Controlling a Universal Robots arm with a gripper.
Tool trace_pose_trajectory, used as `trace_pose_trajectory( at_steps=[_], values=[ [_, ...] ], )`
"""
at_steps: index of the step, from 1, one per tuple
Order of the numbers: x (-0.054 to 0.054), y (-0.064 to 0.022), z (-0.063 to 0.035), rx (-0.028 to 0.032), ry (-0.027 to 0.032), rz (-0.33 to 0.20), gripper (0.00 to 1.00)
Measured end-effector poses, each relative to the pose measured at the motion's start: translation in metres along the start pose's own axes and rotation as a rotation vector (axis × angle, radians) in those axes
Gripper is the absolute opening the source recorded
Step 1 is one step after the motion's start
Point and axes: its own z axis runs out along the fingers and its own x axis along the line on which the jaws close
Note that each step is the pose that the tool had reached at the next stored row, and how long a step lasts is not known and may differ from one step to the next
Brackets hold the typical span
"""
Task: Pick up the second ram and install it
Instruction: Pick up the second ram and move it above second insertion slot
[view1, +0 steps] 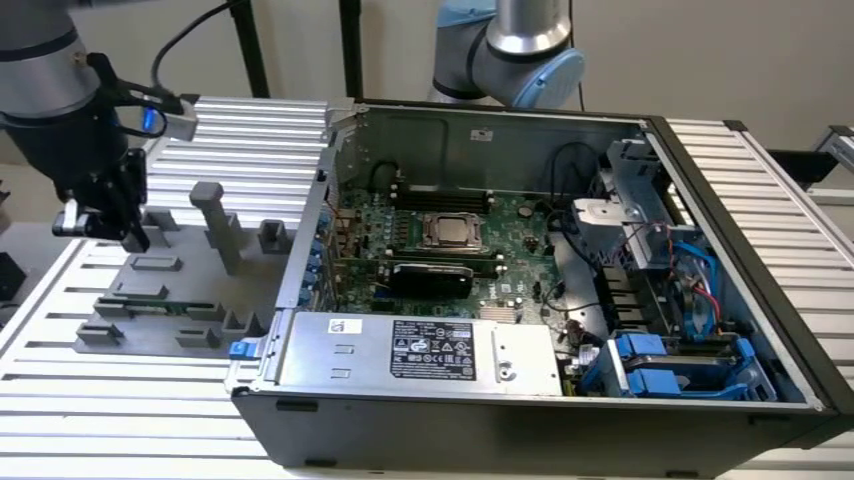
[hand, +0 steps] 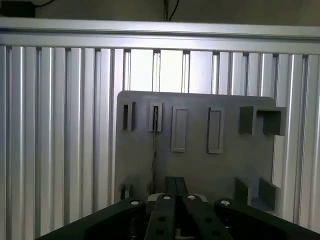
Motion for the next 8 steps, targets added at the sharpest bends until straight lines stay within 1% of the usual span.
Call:
trace_pose_trajectory(
  at_steps=[4,8],
  values=[
    [0.004,-0.0006,0.0052,0.0002,0.0005,-0.016,0.0],
    [0.011,-0.0048,0.0089,0.0002,-0.0001,-0.018,0.0]
  ],
)
